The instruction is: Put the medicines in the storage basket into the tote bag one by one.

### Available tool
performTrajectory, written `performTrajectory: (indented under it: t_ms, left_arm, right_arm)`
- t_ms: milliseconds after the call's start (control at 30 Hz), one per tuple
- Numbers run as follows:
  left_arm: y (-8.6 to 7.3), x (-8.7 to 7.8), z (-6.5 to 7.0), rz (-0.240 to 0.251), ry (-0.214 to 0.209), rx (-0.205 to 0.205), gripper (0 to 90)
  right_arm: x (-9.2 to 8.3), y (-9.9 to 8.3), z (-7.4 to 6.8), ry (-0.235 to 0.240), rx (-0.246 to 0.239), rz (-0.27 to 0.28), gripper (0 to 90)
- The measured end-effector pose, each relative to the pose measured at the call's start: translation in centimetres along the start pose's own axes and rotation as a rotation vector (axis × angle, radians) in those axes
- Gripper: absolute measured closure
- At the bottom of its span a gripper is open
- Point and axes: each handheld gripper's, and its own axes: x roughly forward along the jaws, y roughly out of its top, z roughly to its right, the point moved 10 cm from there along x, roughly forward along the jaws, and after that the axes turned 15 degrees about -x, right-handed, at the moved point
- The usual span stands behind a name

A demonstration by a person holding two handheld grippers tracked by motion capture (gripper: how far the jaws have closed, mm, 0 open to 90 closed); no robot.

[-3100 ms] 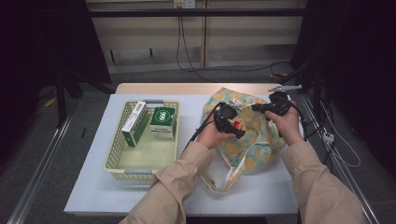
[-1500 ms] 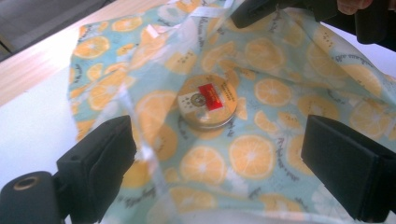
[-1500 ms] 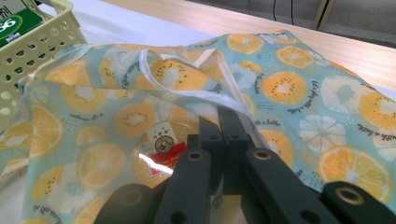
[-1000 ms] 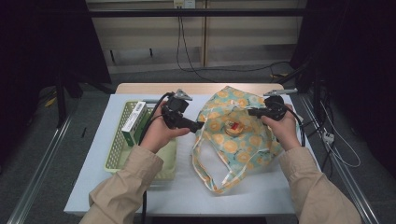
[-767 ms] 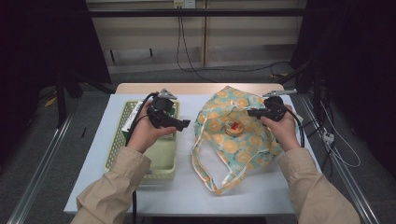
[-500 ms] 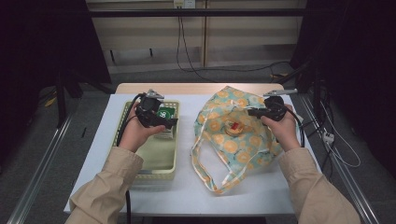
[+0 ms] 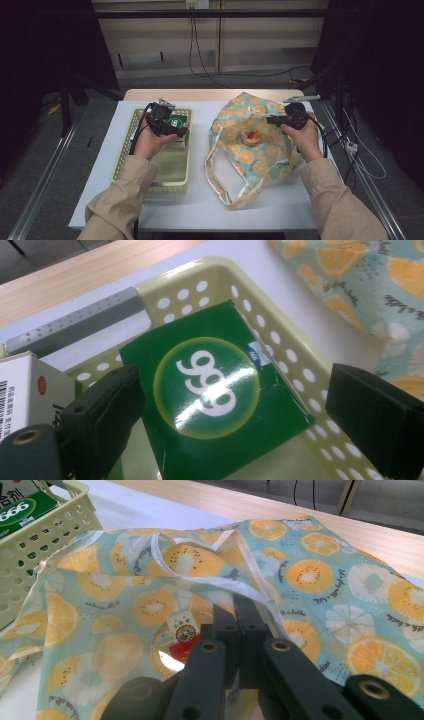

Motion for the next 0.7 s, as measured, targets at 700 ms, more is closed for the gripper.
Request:
performTrajectory:
  t_ms: [700]
  left_arm:
    - [-1.4,1.8,-0.9,-0.051,0.06,-0.067,1.2]
  right_arm:
    - [0.4,0.0,-0.2,0.012,0.001,0.004,90.0]
